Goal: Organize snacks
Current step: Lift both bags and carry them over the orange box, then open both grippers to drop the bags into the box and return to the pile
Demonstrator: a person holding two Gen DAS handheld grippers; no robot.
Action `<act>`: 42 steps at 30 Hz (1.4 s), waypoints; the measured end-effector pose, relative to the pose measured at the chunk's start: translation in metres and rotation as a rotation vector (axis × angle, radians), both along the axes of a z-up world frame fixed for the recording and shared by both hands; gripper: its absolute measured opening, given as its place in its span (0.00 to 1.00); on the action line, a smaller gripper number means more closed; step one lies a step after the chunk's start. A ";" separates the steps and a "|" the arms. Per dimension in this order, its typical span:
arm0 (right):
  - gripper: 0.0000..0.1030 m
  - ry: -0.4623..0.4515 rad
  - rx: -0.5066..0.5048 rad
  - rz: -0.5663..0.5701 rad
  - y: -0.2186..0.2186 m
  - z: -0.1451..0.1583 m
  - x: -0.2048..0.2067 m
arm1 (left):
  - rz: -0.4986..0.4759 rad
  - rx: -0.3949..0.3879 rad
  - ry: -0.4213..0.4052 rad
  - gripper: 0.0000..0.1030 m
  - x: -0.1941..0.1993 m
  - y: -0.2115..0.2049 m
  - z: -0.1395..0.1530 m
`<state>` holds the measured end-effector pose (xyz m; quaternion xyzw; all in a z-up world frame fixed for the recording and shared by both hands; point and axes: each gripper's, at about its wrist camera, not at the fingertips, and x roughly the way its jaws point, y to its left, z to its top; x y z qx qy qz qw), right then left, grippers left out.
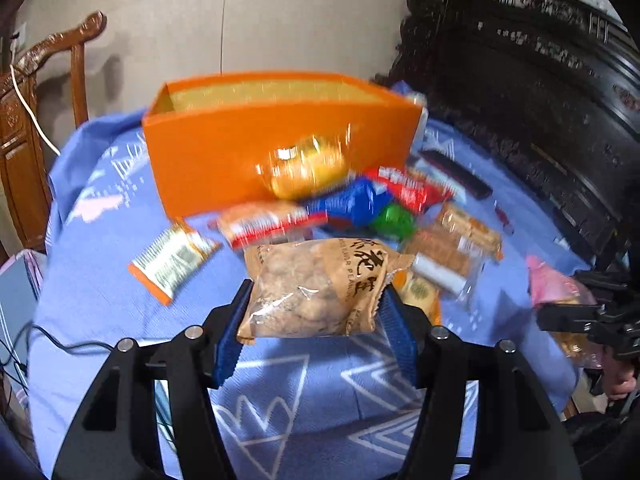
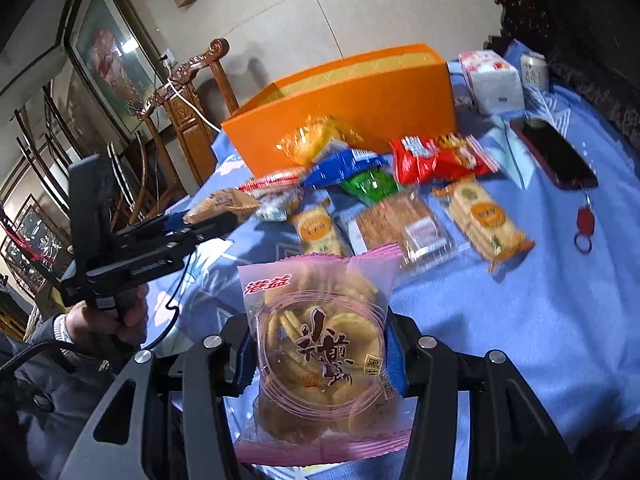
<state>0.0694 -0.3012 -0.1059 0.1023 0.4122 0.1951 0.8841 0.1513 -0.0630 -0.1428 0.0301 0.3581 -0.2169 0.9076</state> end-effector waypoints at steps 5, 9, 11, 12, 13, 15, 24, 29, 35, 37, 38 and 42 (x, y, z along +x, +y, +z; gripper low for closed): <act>0.50 -0.055 -0.011 0.024 0.008 0.023 0.017 | 0.007 -0.039 -0.067 0.59 0.006 0.008 0.039; 0.50 -0.125 -0.016 0.035 0.015 0.049 0.042 | 0.007 -0.078 -0.108 0.59 0.023 0.015 0.070; 0.50 -0.166 -0.014 0.025 0.016 0.066 0.063 | 0.014 -0.087 -0.142 0.59 0.038 0.016 0.089; 0.50 -0.184 -0.012 0.016 0.016 0.074 0.074 | 0.017 -0.095 -0.154 0.59 0.046 0.018 0.097; 0.50 -0.209 -0.004 -0.001 0.014 0.084 0.090 | 0.022 -0.101 -0.164 0.59 0.054 0.018 0.105; 0.50 -0.237 0.008 -0.027 0.012 0.098 0.115 | 0.034 -0.103 -0.178 0.59 0.077 0.017 0.119; 0.79 -0.285 -0.060 -0.125 0.020 0.128 0.242 | 0.108 -0.068 -0.173 0.94 0.185 0.015 0.149; 0.85 -0.291 -0.071 -0.151 0.019 0.122 0.230 | 0.188 -0.157 -0.201 0.96 0.179 0.044 0.157; 0.85 -0.214 -0.112 -0.147 0.006 0.089 0.175 | 0.213 -0.178 -0.137 0.96 0.140 0.060 0.127; 0.85 -0.182 -0.126 -0.140 0.001 0.074 0.153 | 0.205 -0.164 -0.121 0.96 0.125 0.060 0.113; 0.85 -0.168 -0.138 -0.138 -0.001 0.067 0.143 | 0.192 -0.156 -0.110 0.96 0.113 0.057 0.104; 0.85 -0.091 -0.215 -0.101 -0.002 0.030 0.108 | 0.129 -0.112 -0.076 0.96 0.080 0.044 0.080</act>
